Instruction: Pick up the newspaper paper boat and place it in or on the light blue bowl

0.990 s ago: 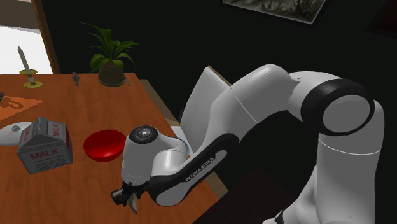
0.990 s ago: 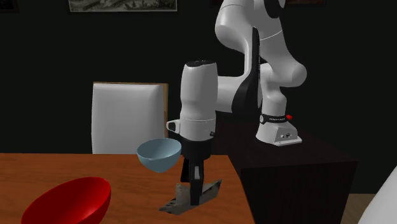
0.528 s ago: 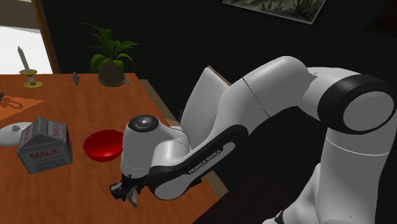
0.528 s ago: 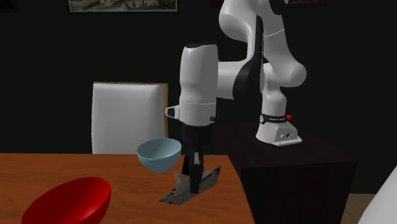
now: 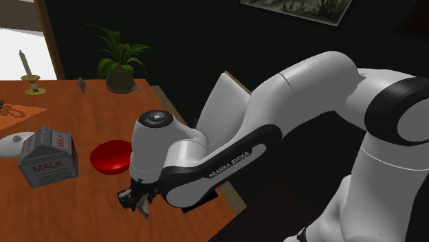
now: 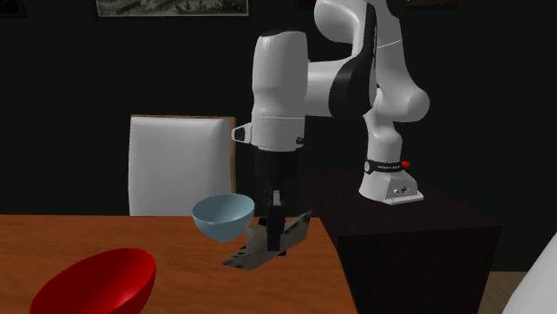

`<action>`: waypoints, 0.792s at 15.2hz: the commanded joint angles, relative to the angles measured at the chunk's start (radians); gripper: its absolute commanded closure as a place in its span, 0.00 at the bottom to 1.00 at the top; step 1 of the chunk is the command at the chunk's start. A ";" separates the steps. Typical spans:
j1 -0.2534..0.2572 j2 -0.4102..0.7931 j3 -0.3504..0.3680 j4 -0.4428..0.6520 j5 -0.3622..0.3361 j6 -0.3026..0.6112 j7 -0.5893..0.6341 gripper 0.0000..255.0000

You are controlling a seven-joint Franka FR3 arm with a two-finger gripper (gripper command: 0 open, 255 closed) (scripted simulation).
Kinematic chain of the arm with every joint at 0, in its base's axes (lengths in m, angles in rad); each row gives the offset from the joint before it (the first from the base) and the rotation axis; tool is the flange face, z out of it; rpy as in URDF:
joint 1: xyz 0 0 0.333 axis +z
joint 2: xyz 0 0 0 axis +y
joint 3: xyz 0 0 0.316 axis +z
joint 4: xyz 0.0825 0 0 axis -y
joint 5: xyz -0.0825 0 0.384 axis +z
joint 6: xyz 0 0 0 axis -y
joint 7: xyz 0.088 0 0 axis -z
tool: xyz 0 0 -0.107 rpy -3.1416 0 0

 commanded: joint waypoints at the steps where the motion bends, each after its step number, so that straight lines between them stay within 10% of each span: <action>1: -0.007 -0.019 0.007 0.004 0.015 -0.021 -0.011 1.00; 12: -0.082 -0.128 0.018 -0.022 0.104 -0.090 -0.135 1.00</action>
